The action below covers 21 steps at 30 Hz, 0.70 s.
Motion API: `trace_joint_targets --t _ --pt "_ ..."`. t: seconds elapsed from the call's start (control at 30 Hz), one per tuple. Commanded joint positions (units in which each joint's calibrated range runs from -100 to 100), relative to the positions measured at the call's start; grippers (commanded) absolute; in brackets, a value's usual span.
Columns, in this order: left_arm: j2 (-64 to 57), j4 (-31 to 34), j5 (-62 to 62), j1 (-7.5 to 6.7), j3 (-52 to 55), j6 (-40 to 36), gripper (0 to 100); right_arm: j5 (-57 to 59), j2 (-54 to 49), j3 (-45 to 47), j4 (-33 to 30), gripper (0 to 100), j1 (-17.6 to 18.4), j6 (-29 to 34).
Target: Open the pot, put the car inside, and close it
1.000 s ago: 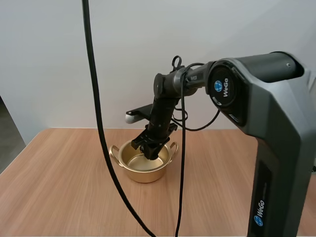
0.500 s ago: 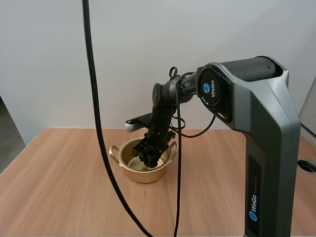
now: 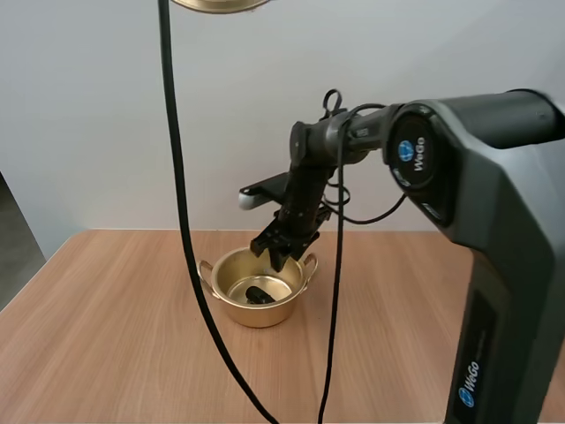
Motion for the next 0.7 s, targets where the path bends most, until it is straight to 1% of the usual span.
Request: trace_joint_targets --t 0.0,0.07,0.1,0.2,0.33,0.4,0.53,0.67 --pt "1.3 0.0 1.7 0.04 0.0 0.0 0 -0.2 -5.0 -0.1 0.0 41 -5.2 0.0" --pt "2.8 0.0 1.7 0.04 0.0 0.0 0 -1.3 -8.2 -0.1 1.0 8 -9.2 -0.6" --pt "3.6 0.0 1.7 0.04 0.0 0.0 0 -1.7 -9.8 -0.1 1.8 0 -11.2 -1.4" --pt "6.2 0.0 1.7 0.04 0.4 0.0 0 -1.4 -13.7 -0.1 4.7 0 -15.9 -4.2" --pt "8.4 0.1 1.7 0.04 4.4 0.0 0 -0.1 -17.8 -0.1 6.0 0 -19.2 -5.2" --pt "8.6 0.0 1.7 0.04 8.5 0.6 0 0.0 -19.8 -0.1 6.3 0 -19.4 -5.2" --pt "8.6 0.0 1.7 0.04 20.1 2.3 0 0.2 -23.4 -0.1 10.6 0 -19.4 -5.6" --pt "9.7 0.8 -5.4 0.04 33.4 3.5 0 0.4 -25.8 -0.1 11.9 0 -19.4 -5.9"
